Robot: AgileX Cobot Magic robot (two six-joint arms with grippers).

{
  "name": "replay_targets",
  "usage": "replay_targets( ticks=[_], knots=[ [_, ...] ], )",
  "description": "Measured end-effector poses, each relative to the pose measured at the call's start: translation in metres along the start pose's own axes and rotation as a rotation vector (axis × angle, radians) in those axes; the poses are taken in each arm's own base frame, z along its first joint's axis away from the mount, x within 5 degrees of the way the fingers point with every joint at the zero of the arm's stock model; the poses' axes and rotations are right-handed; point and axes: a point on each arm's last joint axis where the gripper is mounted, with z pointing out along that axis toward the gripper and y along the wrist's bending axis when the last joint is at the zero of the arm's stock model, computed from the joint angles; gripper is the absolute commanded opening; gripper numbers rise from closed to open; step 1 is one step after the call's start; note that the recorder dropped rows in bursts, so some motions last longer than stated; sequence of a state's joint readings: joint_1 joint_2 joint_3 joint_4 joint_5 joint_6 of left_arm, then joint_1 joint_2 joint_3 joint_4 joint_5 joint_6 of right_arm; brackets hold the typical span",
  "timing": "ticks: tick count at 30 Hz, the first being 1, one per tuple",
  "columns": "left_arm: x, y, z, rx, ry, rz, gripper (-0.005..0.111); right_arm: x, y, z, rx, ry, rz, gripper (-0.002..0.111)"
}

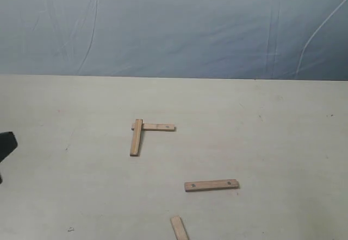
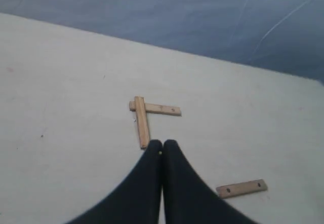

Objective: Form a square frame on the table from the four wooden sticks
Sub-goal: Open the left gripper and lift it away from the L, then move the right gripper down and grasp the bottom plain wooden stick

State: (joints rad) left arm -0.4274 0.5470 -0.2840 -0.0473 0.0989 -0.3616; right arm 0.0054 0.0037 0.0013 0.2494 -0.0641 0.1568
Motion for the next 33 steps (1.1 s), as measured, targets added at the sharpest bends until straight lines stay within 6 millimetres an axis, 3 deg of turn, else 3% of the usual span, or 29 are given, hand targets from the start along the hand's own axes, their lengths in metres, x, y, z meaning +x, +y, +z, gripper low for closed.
replay_targets(
  ticks=[3, 6, 10, 14, 17, 20, 25, 28, 31, 33],
  knots=[
    [0.023, 0.011, -0.019, 0.068, -0.173, -0.024, 0.000, -0.011, 0.002, 0.000, -0.010, -0.072, 0.122, -0.001],
    [0.041, 0.019, -0.022, 0.087, -0.234, -0.026, 0.000, -0.031, 0.010, 0.002, -0.033, -0.130, 0.132, -0.001],
    [0.046, 0.021, -0.025, 0.098, -0.277, 0.014, 0.000, -0.059, 0.023, 0.013, -0.080, -0.211, 0.153, -0.001],
    [0.045, 0.022, -0.026, 0.094, -0.285, 0.037, 0.000, -0.072, 0.040, 0.042, -0.178, -0.181, 0.100, -0.001],
    [0.044, 0.023, -0.026, 0.069, -0.297, 0.039, 0.000, -0.072, 0.054, 0.075, -0.262, -0.033, -0.011, -0.001],
    [0.042, 0.029, -0.026, 0.007, -0.321, 0.013, 0.000, -0.064, 0.065, 0.115, -0.323, 0.175, -0.060, -0.001],
    [0.038, 0.037, -0.031, -0.094, -0.386, -0.011, 0.000, -0.026, 0.073, 0.172, -0.391, 0.567, -0.093, -0.001],
    [0.037, 0.038, -0.037, -0.102, -0.433, -0.019, 0.000, 0.000, 0.090, 0.188, -0.452, 0.720, -0.178, -0.001],
    [0.039, 0.036, -0.040, -0.088, -0.432, -0.014, 0.000, 0.028, 0.116, 0.192, -0.506, 0.826, -0.252, 0.000],
    [0.042, 0.036, -0.041, -0.078, -0.414, -0.012, 0.000, 0.048, 0.132, 0.192, -0.537, 0.875, -0.292, 0.007]
  ],
)
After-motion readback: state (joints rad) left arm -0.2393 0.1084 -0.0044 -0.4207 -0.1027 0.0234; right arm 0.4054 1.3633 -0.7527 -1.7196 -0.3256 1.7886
